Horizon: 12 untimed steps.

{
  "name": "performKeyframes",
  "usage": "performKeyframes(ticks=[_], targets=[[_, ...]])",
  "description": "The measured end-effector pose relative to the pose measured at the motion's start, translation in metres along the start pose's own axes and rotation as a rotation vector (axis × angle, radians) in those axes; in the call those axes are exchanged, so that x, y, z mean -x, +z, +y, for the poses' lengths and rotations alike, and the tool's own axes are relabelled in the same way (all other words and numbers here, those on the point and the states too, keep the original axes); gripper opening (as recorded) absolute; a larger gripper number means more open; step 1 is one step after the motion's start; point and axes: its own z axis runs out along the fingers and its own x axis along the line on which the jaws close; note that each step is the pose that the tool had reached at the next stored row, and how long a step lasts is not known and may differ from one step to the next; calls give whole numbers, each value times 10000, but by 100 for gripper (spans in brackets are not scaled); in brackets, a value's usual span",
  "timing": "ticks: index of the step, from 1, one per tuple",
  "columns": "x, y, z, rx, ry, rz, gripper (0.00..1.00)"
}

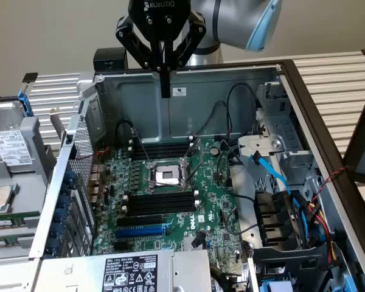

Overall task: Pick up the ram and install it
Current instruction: 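Reach for the ram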

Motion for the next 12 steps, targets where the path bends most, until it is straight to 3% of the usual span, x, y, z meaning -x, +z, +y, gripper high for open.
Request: performKeyframes(ticks=[9, 12], targets=[[0, 0, 0, 0, 0, 0, 11], [-88, -3, -5, -4, 0, 18, 11]])
